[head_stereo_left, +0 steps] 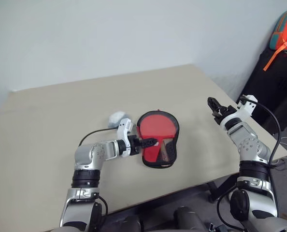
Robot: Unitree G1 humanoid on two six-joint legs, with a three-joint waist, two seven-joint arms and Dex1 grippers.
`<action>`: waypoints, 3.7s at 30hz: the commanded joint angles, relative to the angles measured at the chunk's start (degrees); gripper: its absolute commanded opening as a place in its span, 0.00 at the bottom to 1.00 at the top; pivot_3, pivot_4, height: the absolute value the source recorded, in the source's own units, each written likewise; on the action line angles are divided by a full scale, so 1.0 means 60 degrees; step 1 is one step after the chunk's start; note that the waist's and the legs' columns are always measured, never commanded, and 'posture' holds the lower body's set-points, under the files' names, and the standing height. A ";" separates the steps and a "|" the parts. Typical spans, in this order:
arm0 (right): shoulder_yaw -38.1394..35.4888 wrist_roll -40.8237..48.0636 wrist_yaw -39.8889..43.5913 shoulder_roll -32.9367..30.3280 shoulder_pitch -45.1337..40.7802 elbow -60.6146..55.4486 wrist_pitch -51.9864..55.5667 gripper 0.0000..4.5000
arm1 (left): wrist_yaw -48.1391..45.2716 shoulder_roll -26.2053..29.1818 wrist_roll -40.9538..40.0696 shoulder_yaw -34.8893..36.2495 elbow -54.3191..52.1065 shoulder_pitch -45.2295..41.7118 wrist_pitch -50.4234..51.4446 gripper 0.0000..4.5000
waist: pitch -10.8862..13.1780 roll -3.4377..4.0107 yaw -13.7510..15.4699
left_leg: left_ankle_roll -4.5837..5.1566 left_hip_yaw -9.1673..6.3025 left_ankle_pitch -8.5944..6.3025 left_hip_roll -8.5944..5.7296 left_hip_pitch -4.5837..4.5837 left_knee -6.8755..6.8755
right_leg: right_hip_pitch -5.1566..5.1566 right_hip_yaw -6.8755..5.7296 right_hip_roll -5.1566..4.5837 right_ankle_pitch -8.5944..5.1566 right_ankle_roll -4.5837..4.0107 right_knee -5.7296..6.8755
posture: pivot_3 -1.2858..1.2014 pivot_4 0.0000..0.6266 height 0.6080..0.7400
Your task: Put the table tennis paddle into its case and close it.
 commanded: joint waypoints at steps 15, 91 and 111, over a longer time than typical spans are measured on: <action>0.0093 -0.0210 -0.0097 -0.0046 -0.0086 -0.0141 -0.0215 1.00 | 0.0324 -0.0313 -0.0953 0.0799 -0.0325 0.0340 0.0916 0.15 | 0.0001 -0.0002 -0.0037 | 0.0000 0.0000 0.0000 0.0000 0.0001 -0.0002 | -0.0009 0.0000 0.0000 -0.0001 -0.0001 0.0001 | 0.52 0.00 1.00; 0.1998 -0.0514 0.1981 -0.0097 -0.1421 0.0161 0.1046 1.00 | -0.3272 0.3792 0.3615 -0.5232 -0.1884 0.2862 -0.7145 0.75 | 0.0032 -0.0037 -0.0317 | -0.0006 0.0031 -0.0006 0.0001 0.0032 -0.0032 | -0.0014 0.0035 0.0002 -0.0014 -0.0022 0.0000 | 0.52 0.00 1.00; 0.5129 -0.3478 0.5446 0.2711 -0.5305 0.7161 0.0520 1.00 | -0.3133 0.3634 0.3443 -0.4993 -0.2197 0.3556 -0.6579 0.75 | -0.0111 -0.0071 -0.0338 | -0.0006 -0.0004 -0.0007 0.0002 0.0047 -0.0047 | -0.0003 0.0025 0.0013 -0.0003 -0.0002 0.0018 | 0.52 0.00 1.00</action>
